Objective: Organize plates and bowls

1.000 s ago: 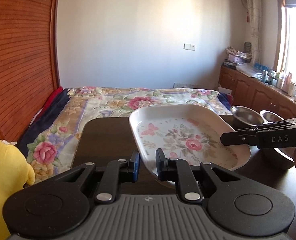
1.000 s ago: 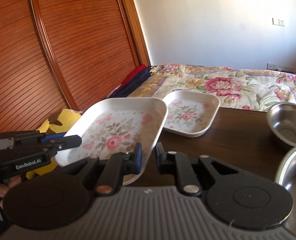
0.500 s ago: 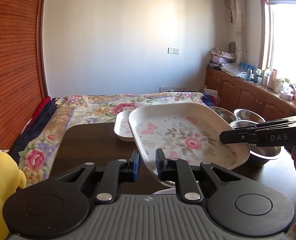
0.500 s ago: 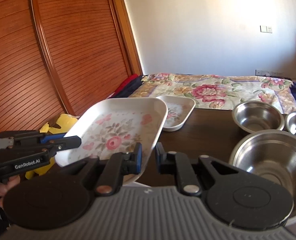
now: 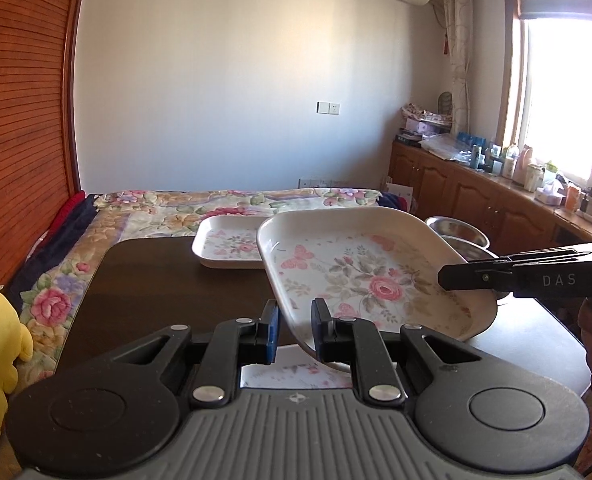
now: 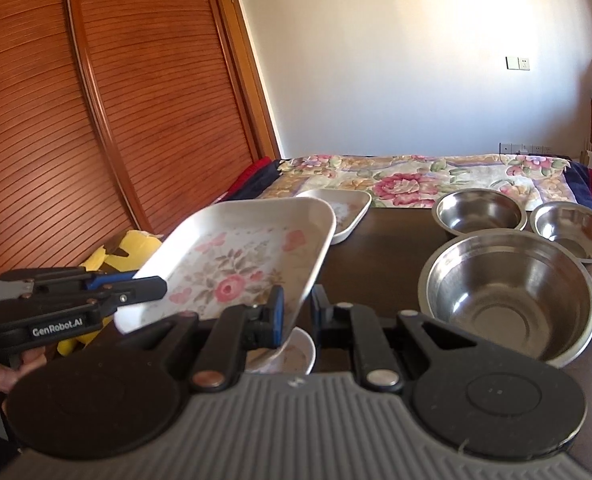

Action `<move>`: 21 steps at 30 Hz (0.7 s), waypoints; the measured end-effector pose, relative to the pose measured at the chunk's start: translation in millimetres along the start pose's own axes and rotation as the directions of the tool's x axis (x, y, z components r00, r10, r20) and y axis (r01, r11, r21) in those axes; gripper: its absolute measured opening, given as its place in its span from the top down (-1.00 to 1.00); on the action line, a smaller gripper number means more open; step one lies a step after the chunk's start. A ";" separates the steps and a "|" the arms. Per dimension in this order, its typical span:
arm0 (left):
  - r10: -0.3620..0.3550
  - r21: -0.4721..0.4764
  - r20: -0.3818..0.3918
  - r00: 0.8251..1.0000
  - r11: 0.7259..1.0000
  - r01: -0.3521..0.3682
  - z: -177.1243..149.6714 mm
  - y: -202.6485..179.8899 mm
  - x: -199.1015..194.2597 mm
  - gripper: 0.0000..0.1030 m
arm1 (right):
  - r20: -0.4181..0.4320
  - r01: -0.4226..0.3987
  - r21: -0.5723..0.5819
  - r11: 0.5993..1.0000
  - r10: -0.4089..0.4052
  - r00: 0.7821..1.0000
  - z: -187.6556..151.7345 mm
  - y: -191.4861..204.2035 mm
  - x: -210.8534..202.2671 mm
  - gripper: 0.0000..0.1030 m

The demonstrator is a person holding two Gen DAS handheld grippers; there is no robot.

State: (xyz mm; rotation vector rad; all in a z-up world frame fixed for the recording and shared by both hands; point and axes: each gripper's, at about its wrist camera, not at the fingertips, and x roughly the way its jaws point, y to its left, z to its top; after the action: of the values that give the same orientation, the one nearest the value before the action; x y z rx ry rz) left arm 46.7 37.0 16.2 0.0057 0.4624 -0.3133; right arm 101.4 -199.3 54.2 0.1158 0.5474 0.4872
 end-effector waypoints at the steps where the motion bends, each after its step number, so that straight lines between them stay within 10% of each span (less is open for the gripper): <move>1: 0.000 0.001 -0.001 1.000 1.000 0.000 -1.7 -1.5 -1.9 0.65 | 0.001 -0.001 -0.001 1.000 0.001 1.000 -0.5 1.1 -1.3 0.69; 21: 0.046 -0.041 -0.057 0.997 0.998 -0.048 -47.2 5.3 -1.4 0.65 | -0.003 -0.027 0.025 0.999 0.027 1.000 -51.2 9.0 9.1 0.69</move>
State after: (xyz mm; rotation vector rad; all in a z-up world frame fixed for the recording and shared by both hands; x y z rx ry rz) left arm 26.5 46.0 -25.8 -0.0156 0.5238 -0.2574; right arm 77.6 -188.2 8.5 0.1463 0.5562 0.5070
